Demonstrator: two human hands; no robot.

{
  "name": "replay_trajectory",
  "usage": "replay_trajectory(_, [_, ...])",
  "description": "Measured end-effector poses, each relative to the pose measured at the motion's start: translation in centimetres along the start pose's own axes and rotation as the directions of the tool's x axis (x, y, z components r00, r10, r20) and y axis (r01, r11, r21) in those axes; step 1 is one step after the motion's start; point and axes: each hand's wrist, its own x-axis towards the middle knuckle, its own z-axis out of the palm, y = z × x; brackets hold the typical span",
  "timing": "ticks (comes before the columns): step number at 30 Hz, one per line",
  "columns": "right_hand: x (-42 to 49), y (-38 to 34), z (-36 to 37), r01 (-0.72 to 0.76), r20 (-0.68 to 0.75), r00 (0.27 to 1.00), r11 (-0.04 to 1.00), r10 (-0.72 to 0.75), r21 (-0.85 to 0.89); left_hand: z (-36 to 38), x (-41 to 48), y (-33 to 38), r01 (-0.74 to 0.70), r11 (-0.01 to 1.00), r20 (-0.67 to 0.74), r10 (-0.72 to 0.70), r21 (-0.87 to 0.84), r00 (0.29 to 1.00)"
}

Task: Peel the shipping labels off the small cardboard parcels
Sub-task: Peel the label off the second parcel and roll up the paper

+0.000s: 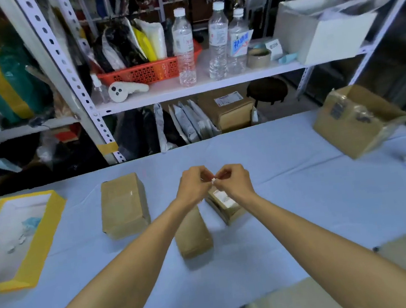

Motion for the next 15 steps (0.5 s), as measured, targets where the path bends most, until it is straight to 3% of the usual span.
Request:
replay_trajectory(5, [-4.3, 2.8, -5.2, -0.096, -0.282, 0.954, 0.994, 0.104, 0.042, 4.4, 0.3, 4.4, -0.249, 0.967, 0.262, 0.227, 0.053, 0.938])
replay_trajectory(11, [-13.4, 6.7, -10.0, -0.245, -0.521, 0.812, 0.964, 0.262, 0.104, 10.2, -3.8, 9.4, -0.54, 0.841, 0.494, 0.456, 0.031, 0.74])
replay_trajectory(15, [-18.2, 8.8, -12.9, -0.332, -0.6, 0.725, 0.935, 0.337, 0.124, 13.5, -7.3, 12.4, -0.638, 0.77, 0.584, 0.511, 0.016, 0.631])
